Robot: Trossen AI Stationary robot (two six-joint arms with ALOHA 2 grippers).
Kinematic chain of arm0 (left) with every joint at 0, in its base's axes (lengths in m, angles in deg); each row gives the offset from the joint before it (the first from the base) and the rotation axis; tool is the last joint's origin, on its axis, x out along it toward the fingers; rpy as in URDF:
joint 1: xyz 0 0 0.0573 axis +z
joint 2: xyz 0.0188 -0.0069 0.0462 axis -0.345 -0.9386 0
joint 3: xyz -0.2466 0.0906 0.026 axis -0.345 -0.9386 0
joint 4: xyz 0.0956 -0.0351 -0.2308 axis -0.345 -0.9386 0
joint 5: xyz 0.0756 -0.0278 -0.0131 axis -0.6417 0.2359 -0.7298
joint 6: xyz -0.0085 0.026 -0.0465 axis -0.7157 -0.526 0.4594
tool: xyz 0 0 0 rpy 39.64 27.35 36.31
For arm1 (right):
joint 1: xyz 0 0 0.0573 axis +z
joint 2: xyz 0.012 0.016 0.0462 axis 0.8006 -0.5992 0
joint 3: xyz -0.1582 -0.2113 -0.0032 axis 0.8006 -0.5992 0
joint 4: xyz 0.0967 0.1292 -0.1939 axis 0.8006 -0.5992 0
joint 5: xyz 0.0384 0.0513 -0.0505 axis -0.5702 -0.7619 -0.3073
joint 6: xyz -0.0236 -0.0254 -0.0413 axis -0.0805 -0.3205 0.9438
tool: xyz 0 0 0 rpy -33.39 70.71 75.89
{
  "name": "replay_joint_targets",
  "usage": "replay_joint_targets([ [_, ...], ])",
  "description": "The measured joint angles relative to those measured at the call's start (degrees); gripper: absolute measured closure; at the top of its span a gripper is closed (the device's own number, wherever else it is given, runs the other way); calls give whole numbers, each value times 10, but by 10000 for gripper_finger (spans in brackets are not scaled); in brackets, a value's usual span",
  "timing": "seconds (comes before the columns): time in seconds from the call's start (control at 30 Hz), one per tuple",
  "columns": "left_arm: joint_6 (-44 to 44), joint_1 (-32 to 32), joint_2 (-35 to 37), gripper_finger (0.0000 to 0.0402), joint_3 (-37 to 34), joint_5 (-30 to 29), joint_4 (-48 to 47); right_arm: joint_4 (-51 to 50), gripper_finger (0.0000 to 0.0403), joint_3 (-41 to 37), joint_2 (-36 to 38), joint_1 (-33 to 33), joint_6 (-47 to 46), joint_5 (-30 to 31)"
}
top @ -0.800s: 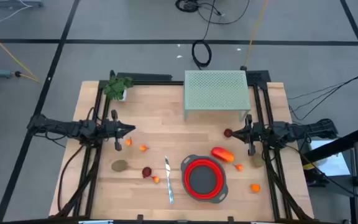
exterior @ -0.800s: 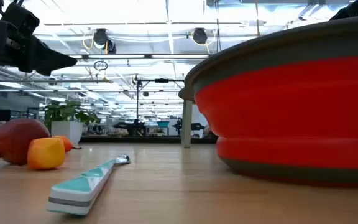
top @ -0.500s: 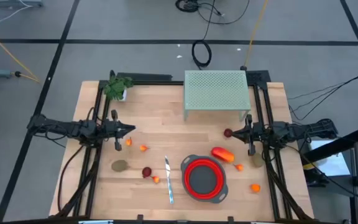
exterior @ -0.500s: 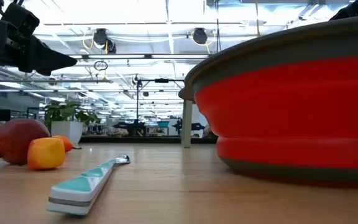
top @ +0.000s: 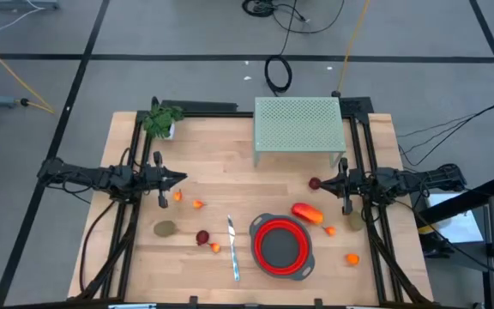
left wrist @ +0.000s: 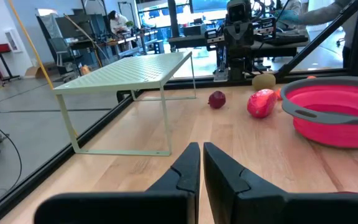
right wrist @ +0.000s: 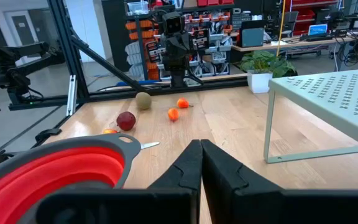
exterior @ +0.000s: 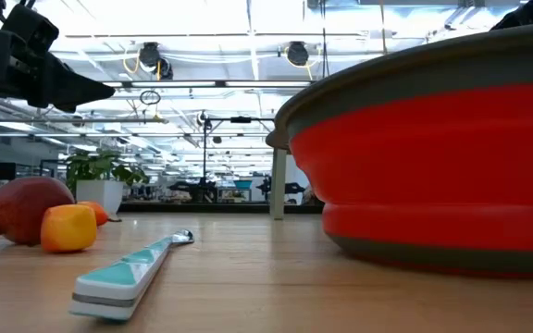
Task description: Pick & Place Fruit
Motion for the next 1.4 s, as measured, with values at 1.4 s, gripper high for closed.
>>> replay_joint_targets([
  [1.4, 0, 0, 0, 378, 0, 0, 0, 0, 399, 0, 0, 0, 0, 9],
])
